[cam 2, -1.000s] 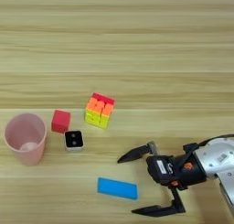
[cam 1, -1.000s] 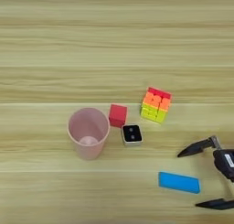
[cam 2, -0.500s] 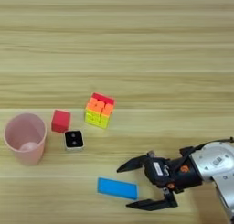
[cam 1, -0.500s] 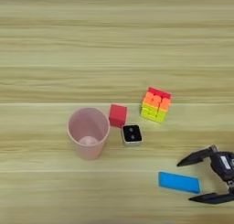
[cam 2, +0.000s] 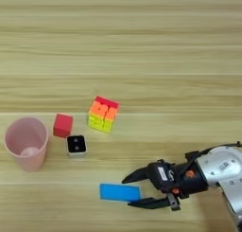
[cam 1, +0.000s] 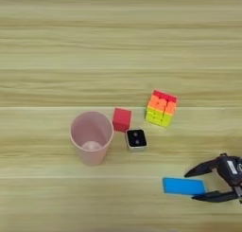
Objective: Move the objects on the table
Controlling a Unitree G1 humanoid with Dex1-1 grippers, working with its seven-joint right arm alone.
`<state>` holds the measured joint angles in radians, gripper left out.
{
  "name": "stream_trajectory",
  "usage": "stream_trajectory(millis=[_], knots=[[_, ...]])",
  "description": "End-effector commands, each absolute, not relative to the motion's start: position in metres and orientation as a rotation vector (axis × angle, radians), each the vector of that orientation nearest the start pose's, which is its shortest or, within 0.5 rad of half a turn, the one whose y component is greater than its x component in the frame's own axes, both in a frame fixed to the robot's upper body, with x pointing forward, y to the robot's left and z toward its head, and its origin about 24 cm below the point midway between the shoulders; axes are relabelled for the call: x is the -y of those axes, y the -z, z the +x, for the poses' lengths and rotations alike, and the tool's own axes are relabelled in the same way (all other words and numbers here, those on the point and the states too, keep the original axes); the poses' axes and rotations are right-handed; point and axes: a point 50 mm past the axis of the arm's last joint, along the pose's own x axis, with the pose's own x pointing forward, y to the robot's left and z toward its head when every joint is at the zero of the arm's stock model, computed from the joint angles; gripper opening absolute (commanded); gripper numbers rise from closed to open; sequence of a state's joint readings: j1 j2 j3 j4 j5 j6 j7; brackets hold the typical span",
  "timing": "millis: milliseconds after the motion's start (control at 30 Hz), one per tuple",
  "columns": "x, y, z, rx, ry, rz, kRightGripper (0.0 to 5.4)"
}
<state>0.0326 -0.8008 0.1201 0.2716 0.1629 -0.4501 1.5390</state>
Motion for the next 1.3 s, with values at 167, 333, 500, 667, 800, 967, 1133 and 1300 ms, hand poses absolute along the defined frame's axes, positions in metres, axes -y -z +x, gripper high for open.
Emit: stream_trajectory(millis=[167,333,500,667,800,967,1133,1300], knots=[[0.258,-0.051,0.198,-0.373,-1.546,-0.679,1.4],[0.258,-0.052,0.2,-0.37,-1.542,-0.68,1.4],[0.258,-0.053,0.202,-0.36,-1.53,-0.678,1.4],[0.258,-0.055,0.206,-0.341,-1.512,-0.669,1.4],[0.261,-0.06,0.214,-0.313,-1.46,-0.682,1.4],[0.259,-0.066,0.234,-0.258,-1.336,-0.706,1.4],[0.259,-0.069,0.243,-0.235,-1.275,-0.71,1.4],[0.26,-0.069,0.249,-0.232,-1.224,-0.713,1.4]])
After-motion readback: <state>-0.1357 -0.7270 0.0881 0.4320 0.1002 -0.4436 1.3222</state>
